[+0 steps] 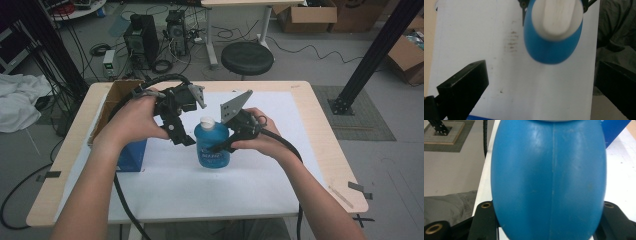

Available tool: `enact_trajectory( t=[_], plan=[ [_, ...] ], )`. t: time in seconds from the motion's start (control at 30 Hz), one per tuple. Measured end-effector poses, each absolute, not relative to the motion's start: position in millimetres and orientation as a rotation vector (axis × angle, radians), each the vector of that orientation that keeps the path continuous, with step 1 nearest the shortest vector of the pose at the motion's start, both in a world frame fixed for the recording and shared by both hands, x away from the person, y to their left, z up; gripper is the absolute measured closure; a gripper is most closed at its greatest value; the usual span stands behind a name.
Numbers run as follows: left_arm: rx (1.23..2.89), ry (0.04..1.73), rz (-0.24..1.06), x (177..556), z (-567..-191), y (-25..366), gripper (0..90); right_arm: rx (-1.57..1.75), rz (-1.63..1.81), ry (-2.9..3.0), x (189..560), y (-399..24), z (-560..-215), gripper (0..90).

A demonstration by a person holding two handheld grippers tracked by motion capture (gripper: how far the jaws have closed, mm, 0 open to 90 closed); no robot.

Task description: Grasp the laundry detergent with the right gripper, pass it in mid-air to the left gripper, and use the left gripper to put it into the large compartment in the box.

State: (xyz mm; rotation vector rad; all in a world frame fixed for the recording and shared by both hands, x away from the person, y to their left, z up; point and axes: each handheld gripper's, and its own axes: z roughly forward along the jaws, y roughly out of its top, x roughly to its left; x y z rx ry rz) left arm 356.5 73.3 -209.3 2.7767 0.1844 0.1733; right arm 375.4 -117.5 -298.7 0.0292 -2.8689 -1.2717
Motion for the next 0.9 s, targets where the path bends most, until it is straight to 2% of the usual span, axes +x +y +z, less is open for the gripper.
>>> enact_trajectory(
  t=[0.47,0.9],
  plan=[
    [2.831,0.082,0.179,352.9,-212.0,41.3,0.2,0.054,-1.256,-2.855,375.1,-110.5,-298.6,44.9],
    [2.844,0.062,0.190,356.8,-222.0,30.6,0.6,0.078,-1.264,-2.841,372.7,-111.7,-295.9,45.1]
  ],
)
